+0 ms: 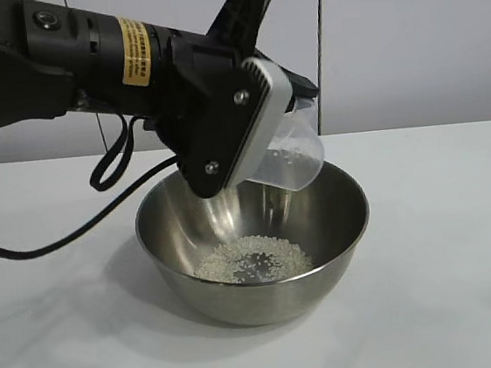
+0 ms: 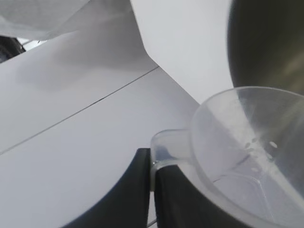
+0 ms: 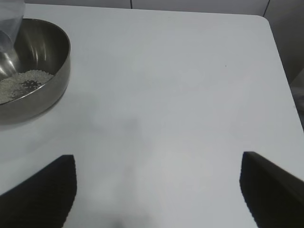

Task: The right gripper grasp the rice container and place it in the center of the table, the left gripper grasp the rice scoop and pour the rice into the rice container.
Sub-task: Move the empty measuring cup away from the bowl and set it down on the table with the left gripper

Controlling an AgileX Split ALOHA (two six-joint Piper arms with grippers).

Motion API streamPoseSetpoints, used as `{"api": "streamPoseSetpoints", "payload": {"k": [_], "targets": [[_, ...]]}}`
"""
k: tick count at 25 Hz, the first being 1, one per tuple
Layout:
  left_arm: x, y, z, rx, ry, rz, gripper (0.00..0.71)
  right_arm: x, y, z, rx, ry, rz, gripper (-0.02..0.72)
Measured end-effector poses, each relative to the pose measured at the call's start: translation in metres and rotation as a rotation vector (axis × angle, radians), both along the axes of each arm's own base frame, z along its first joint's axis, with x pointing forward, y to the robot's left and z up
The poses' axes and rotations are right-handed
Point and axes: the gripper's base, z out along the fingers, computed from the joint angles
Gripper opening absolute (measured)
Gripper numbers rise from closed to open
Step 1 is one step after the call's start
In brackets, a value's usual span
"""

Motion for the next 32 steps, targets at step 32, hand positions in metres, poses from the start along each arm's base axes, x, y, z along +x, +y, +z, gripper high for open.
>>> {"api": "streamPoseSetpoints", "payload": {"k": [32], "targets": [[0.003, 0.193, -0.068, -1.335, 1.038, 0.914, 0.009, 0.000, 0.000, 0.000, 0.000, 0.000, 0.000, 0.639]]}}
